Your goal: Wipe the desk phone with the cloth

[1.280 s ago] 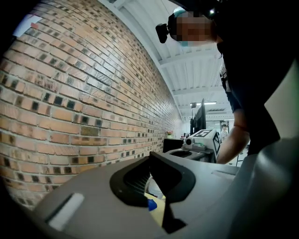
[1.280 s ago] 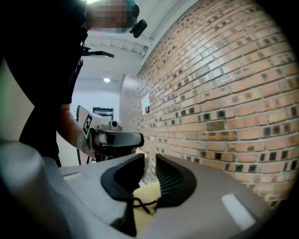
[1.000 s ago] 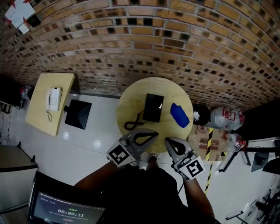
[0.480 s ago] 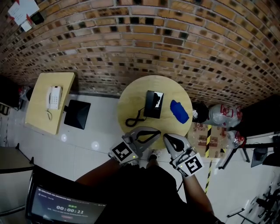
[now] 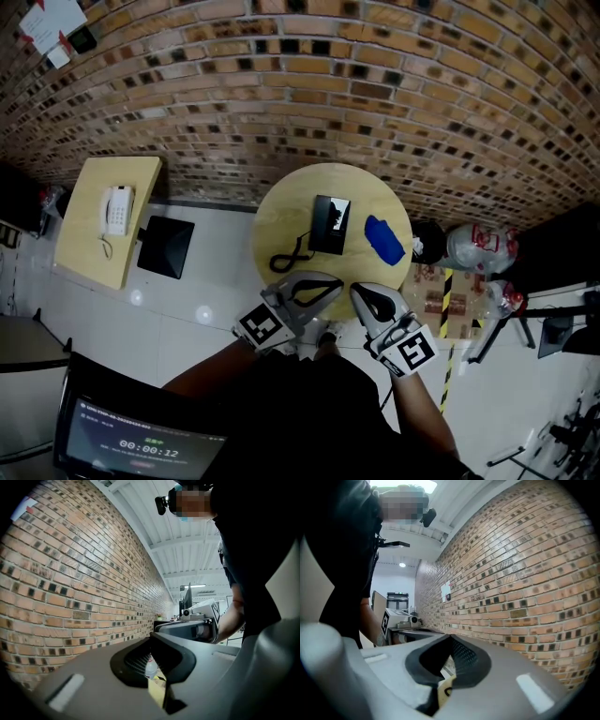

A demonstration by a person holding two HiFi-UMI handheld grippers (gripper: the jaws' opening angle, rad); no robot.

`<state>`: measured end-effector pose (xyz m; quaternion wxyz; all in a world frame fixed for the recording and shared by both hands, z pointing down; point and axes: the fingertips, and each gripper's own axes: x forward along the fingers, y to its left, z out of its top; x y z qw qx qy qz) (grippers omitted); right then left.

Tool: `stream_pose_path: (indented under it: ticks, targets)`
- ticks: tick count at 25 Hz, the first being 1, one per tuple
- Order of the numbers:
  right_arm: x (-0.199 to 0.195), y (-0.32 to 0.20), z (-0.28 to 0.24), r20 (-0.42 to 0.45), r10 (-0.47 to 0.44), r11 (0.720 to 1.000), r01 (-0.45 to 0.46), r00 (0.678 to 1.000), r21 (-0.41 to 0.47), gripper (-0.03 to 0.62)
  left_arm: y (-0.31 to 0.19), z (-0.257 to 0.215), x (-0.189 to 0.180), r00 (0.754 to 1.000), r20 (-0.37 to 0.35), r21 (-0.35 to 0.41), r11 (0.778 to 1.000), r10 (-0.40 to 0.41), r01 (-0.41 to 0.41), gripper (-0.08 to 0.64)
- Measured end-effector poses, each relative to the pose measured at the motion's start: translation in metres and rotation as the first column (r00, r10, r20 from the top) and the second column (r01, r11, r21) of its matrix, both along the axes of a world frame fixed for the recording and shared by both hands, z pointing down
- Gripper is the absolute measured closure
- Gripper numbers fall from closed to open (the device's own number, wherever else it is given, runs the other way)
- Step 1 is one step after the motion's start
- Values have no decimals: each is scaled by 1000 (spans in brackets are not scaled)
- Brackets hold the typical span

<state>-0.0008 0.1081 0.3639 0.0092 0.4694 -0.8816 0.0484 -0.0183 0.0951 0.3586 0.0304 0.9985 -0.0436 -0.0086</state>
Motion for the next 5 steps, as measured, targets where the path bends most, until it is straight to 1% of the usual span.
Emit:
stream_pose_path:
  ticks: [5]
  targets:
    - [0, 0, 3, -8, -6, 1000, 6, 1000, -2, 592, -1, 0, 0, 1000, -3, 2, 1000, -4, 4, 560]
